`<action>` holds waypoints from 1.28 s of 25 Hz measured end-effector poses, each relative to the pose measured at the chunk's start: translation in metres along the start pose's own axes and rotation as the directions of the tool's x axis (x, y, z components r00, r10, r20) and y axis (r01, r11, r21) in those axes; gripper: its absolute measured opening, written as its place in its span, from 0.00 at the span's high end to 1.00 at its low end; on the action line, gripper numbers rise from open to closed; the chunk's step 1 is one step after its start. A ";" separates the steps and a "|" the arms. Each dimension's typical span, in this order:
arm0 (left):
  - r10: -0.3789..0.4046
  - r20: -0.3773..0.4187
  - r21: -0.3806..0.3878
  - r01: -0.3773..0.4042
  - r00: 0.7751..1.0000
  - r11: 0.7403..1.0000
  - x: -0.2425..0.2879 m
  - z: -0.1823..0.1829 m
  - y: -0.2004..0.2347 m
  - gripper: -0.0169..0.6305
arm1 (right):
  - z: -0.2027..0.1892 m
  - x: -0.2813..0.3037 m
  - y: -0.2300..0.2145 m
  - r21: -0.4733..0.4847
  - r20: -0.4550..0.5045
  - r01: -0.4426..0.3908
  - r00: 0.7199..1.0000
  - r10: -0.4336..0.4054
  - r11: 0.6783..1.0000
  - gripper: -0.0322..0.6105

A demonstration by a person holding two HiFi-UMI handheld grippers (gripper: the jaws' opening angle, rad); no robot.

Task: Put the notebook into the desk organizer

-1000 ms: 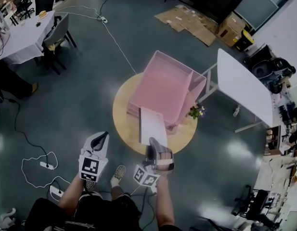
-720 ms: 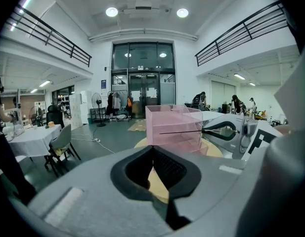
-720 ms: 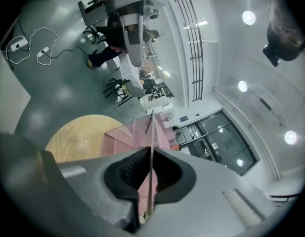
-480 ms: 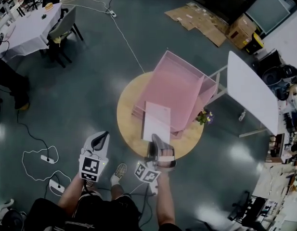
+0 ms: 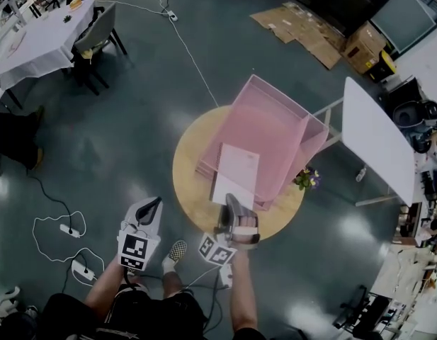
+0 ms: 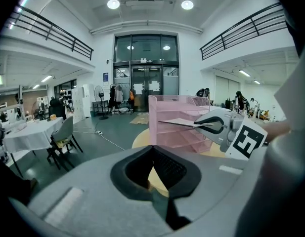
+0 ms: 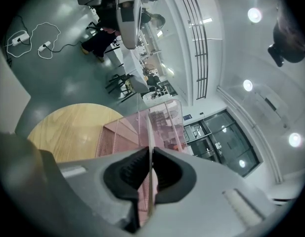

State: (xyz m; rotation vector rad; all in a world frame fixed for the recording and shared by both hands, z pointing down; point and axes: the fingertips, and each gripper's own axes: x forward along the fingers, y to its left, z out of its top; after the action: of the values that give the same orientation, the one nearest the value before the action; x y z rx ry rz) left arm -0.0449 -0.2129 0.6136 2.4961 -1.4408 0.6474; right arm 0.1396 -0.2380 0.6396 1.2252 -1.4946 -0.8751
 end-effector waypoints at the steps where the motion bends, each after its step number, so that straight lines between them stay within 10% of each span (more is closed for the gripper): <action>1: 0.000 -0.002 -0.001 0.000 1.000 1.000 0.001 -0.001 0.000 0.96 | -0.001 0.003 0.002 -0.002 -0.002 -0.002 1.000 0.002 1.000 0.92; 17: 0.010 -0.034 -0.004 -0.010 0.999 1.000 -0.005 -0.015 -0.004 0.96 | -0.009 0.032 0.027 -0.037 -0.054 -0.085 0.995 0.083 0.996 0.85; 23: 0.009 -0.036 0.004 -0.009 0.999 1.000 -0.010 -0.013 -0.005 0.96 | -0.012 0.036 0.034 0.039 -0.075 -0.141 0.987 0.144 0.989 0.57; 32: 0.002 0.010 0.032 -0.002 1.000 0.999 -0.023 0.008 -0.007 0.96 | -0.001 0.011 0.013 0.178 -0.045 -0.133 0.989 0.143 0.975 0.55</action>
State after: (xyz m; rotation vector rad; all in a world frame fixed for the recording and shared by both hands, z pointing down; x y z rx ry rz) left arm -0.0462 -0.1944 0.5962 2.5260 -1.4473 0.6652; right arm 0.1370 -0.2458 0.6547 1.2442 -1.6159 -0.6222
